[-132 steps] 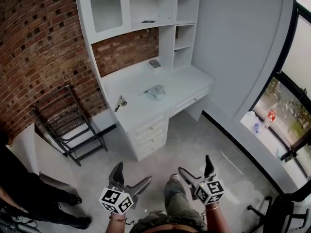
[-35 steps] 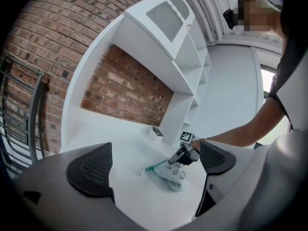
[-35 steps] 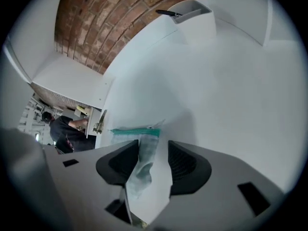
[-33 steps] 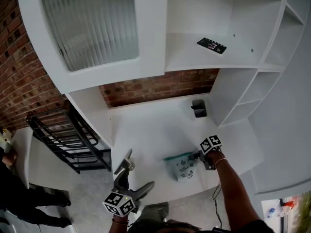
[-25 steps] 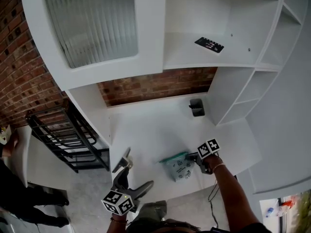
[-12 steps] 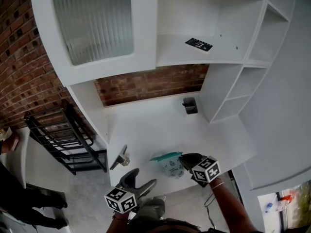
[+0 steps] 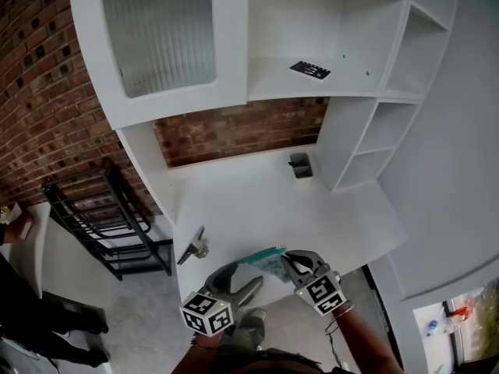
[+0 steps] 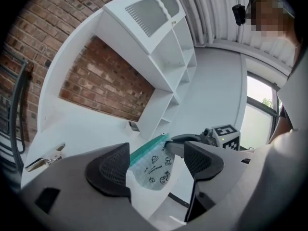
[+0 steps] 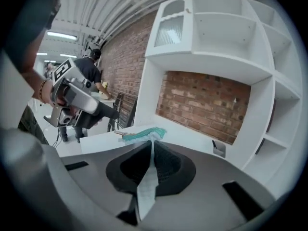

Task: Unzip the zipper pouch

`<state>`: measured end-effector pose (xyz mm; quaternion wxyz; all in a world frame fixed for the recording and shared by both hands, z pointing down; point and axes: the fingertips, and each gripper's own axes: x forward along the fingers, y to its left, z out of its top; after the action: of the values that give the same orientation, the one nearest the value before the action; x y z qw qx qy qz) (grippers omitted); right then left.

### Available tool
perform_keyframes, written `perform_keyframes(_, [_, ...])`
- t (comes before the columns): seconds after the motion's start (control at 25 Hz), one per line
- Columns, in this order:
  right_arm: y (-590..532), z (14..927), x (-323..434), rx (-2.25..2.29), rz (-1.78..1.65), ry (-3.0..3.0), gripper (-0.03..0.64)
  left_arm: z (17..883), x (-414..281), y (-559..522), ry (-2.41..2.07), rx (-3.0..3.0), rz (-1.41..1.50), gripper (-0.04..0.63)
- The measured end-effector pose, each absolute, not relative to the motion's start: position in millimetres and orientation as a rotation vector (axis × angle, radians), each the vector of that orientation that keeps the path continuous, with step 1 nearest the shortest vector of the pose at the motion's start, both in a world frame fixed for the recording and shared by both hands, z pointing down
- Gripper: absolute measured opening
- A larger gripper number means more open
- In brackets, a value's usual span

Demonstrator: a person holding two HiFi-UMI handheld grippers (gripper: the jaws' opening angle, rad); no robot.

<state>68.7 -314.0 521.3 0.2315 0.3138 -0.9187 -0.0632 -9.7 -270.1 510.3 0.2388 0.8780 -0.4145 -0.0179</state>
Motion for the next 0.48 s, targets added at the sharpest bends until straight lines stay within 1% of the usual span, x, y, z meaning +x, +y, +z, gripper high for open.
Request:
perform_keyframes(0.2, [-282, 504, 63, 0.886, -0.404, -2.452, 0.011, 496, 5, -256, -1.121, 2.422, 0.006, 0.302])
perform_keyframes(0.48, [-236, 492, 54, 0.889, -0.755, -2.257, 0.011, 477, 23, -233, -1.1, 2.478, 0.117, 0.298])
